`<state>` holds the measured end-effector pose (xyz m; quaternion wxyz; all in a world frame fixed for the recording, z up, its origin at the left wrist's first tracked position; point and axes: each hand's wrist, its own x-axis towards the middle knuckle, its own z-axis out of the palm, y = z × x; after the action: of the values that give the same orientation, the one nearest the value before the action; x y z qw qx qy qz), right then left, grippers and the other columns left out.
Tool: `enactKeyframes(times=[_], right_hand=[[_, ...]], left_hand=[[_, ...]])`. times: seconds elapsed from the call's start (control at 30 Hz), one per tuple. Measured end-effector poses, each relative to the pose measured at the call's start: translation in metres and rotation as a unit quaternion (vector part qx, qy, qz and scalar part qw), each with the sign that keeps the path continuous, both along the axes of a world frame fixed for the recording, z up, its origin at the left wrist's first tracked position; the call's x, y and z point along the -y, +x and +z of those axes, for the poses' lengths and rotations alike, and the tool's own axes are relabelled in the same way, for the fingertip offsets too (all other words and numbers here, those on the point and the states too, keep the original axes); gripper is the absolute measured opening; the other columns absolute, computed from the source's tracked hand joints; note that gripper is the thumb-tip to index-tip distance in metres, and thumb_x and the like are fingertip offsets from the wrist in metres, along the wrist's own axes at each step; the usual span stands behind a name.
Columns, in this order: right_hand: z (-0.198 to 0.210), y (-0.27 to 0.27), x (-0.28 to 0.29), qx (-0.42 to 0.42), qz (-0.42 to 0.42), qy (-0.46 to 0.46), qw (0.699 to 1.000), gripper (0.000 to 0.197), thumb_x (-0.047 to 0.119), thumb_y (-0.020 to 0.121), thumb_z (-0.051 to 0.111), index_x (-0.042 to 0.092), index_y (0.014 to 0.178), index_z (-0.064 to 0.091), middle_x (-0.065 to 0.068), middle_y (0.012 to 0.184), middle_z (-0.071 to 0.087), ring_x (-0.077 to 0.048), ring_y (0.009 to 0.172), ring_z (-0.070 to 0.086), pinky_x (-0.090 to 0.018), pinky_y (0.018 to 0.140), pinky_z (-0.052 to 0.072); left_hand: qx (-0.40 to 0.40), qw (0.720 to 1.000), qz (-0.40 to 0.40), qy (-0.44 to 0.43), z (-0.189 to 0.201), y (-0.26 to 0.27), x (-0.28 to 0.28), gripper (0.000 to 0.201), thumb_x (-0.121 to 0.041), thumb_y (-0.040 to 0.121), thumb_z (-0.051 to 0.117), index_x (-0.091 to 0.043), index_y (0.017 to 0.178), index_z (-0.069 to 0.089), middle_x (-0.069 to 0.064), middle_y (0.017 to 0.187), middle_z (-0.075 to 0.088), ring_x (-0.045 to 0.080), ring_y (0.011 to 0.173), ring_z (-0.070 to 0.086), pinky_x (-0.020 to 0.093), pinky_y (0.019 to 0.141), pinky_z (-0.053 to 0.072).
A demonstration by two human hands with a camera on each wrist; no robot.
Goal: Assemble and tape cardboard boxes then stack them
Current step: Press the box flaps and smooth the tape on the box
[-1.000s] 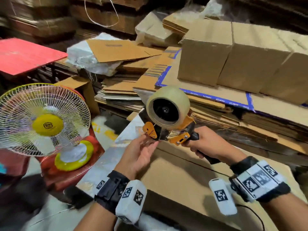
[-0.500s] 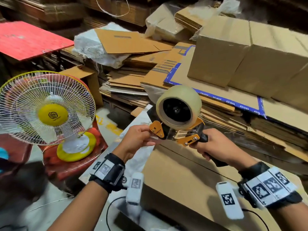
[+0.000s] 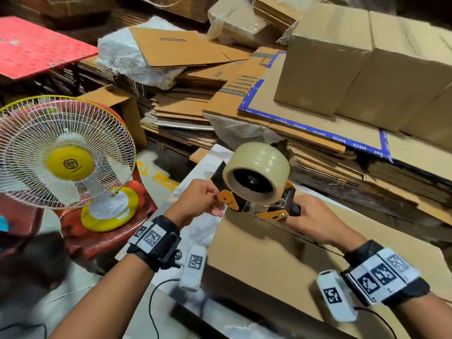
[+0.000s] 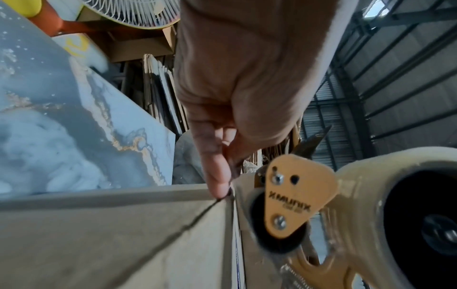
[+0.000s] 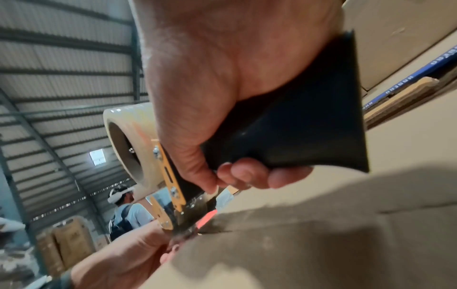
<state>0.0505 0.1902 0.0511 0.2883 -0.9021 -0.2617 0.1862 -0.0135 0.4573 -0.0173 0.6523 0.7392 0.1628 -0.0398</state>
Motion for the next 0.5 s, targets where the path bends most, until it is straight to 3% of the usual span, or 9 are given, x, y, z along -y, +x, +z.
enactKeyframes(times=[0.07, 0.2, 0.37, 0.43, 0.5], right_hand=[[-0.007, 0.000, 0.006, 0.013, 0.003, -0.018, 1.000, 0.045, 0.056, 0.070, 0.071, 0.018, 0.058, 0.050, 0.009, 0.052, 0.046, -0.006, 0.050, 0.036, -0.029, 0.051, 0.029], [-0.022, 0.005, 0.019, 0.029, -0.029, -0.050, 0.998, 0.037, 0.022, 0.082, 0.079, 0.020, 0.058, 0.051, 0.010, 0.049, 0.049, -0.009, 0.053, 0.045, -0.020, 0.049, 0.034], [-0.026, 0.004, 0.016, 0.020, -0.030, -0.053, 0.998, 0.037, 0.024, 0.082, 0.080, 0.022, 0.058, 0.052, 0.021, 0.047, 0.054, -0.002, 0.047, 0.047, -0.019, 0.048, 0.035], [-0.026, 0.002, 0.017, 0.018, -0.035, -0.052, 0.998, 0.036, 0.028, 0.081, 0.081, 0.021, 0.059, 0.054, 0.020, 0.048, 0.054, -0.004, 0.047, 0.046, -0.021, 0.049, 0.033], [-0.026, 0.003, 0.017, 0.015, -0.040, -0.051, 0.998, 0.032, 0.030, 0.080, 0.081, 0.021, 0.061, 0.056, 0.016, 0.049, 0.056, -0.007, 0.050, 0.046, -0.027, 0.052, 0.037]], left_hand=[[-0.002, 1.000, -0.003, 0.002, -0.006, 0.000, -0.005, 0.020, 0.011, 0.096, 0.053, 0.010, 0.082, 0.068, 0.015, 0.063, 0.069, 0.018, 0.050, 0.066, 0.022, 0.053, 0.056], [0.025, 0.999, -0.020, -0.012, -0.022, 0.001, -0.011, 0.014, 0.003, 0.098, 0.058, 0.010, 0.090, 0.068, 0.018, 0.070, 0.068, 0.019, 0.053, 0.064, 0.022, 0.053, 0.054], [0.070, 0.997, -0.025, -0.009, -0.038, -0.005, 0.003, 0.023, 0.003, 0.099, 0.055, -0.005, 0.080, 0.065, 0.006, 0.062, 0.066, 0.014, 0.051, 0.060, 0.022, 0.053, 0.051], [0.098, 0.994, -0.023, 0.045, -0.045, -0.009, 0.012, 0.027, 0.000, 0.101, 0.052, -0.018, 0.083, 0.059, -0.001, 0.057, 0.060, 0.009, 0.049, 0.055, 0.019, 0.052, 0.046], [0.104, 0.986, -0.033, 0.123, -0.056, -0.009, 0.019, 0.027, -0.006, 0.102, 0.050, -0.031, 0.093, 0.049, -0.001, 0.065, 0.057, 0.003, 0.054, 0.052, 0.013, 0.056, 0.041]])
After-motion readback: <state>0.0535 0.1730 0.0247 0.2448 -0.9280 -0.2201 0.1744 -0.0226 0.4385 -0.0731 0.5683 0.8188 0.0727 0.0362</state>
